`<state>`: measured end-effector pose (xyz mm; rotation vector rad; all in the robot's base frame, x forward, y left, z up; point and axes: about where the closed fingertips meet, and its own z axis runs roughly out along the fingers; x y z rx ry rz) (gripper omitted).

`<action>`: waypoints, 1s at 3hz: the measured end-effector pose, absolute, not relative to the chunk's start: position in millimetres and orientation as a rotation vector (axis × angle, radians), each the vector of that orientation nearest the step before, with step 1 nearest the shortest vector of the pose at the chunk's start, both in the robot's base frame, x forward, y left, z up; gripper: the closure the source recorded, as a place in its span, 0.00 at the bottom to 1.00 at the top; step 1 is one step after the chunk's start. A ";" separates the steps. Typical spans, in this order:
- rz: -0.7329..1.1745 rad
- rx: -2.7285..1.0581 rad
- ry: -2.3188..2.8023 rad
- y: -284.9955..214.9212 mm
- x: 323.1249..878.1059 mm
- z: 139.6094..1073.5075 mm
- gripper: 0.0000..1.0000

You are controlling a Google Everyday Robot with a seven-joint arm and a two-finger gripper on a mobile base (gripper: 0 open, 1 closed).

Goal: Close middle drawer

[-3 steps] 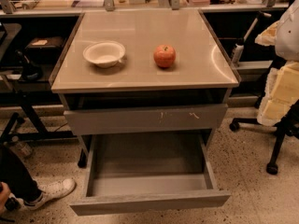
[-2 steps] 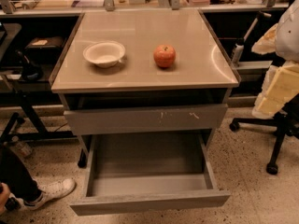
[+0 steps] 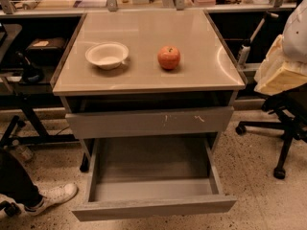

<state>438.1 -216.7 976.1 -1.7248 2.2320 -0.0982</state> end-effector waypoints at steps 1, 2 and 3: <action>-0.098 -1.725 2.232 -216.7 438.1 976.2 0.88; -0.098 -1.725 2.232 -216.7 438.1 976.2 1.00; -0.076 -1.727 2.273 -214.6 422.5 951.7 1.00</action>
Offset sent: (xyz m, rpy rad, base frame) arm 0.0000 0.0000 0.0000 0.0000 0.0000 0.0000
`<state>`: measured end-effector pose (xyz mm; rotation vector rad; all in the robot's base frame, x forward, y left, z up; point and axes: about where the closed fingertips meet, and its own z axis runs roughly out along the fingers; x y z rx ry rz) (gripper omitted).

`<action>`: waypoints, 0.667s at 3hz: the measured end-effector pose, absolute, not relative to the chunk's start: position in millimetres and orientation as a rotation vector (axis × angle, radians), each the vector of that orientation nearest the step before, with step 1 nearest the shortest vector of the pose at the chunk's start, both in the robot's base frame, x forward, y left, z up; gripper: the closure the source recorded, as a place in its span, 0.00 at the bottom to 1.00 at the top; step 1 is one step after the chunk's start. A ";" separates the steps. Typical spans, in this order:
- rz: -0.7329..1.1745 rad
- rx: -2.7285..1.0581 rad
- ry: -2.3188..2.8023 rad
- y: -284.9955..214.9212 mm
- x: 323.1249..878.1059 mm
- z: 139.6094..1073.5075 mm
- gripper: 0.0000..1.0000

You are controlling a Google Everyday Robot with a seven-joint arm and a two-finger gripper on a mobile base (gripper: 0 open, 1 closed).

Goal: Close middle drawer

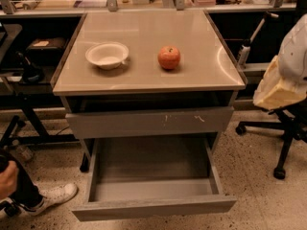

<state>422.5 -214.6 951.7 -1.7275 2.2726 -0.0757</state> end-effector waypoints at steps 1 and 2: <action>-0.011 -1.723 2.338 -206.6 392.1 900.0 1.00; 0.094 -1.793 2.399 -195.5 362.8 829.1 1.00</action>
Offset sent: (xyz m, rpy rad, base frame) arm -0.1057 0.0357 -0.2350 -0.0019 0.3781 0.0539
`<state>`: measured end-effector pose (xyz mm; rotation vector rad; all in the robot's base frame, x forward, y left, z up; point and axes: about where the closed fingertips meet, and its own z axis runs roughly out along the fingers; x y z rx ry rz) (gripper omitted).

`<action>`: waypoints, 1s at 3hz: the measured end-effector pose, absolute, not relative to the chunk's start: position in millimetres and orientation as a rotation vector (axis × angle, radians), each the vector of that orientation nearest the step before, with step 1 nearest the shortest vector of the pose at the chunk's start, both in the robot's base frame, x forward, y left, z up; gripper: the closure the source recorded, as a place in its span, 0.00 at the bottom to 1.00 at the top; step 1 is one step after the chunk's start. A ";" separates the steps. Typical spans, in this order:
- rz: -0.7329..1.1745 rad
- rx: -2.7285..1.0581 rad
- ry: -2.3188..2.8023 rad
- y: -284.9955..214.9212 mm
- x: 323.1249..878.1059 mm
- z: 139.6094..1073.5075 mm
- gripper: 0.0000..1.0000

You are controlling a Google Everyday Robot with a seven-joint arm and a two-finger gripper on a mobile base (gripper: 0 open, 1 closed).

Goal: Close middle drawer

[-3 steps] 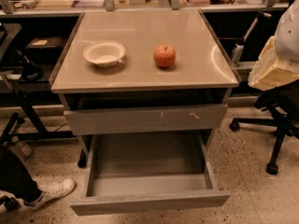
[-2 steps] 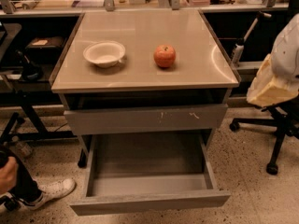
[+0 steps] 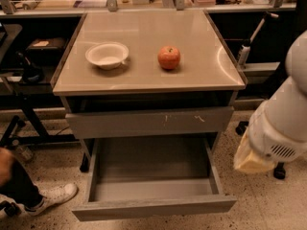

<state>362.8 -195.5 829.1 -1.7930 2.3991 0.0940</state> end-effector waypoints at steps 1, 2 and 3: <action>0.238 -1.860 2.448 -179.8 339.6 767.2 1.00; 0.250 -1.870 2.460 -180.8 334.2 760.4 1.00; 0.312 -1.876 2.457 -176.4 328.5 746.2 1.00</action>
Offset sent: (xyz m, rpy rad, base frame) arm -0.0208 0.0142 -0.0558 0.0185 0.1108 0.0230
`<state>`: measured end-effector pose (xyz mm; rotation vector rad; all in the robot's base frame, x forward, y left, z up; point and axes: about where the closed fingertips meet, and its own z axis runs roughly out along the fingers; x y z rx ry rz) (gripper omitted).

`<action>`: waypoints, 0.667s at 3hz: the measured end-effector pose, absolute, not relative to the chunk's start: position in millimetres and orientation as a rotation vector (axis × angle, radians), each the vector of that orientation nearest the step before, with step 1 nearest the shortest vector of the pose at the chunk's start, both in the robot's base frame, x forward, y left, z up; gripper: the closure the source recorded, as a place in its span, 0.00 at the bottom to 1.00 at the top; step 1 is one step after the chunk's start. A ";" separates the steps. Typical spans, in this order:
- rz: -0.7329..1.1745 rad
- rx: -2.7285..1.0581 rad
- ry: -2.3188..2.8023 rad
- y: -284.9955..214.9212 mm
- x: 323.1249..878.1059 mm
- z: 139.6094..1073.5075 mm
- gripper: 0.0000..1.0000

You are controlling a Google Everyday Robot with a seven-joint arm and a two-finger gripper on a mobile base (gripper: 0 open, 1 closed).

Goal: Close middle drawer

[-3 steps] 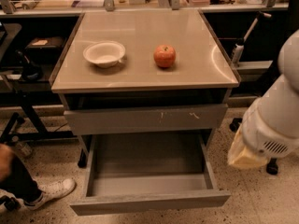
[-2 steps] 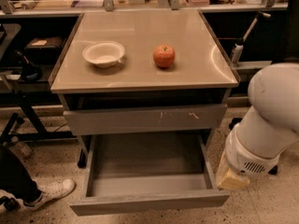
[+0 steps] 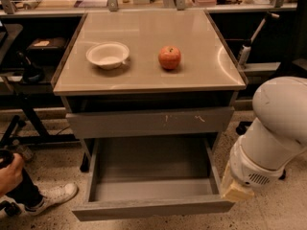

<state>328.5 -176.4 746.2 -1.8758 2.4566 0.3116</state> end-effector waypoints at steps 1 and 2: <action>0.481 -1.884 2.491 -158.6 313.5 683.4 1.00; 0.596 -1.874 2.545 -151.0 305.8 615.3 1.00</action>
Offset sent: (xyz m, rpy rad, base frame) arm -0.0282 0.0346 -0.2149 0.0942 0.2984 -0.0464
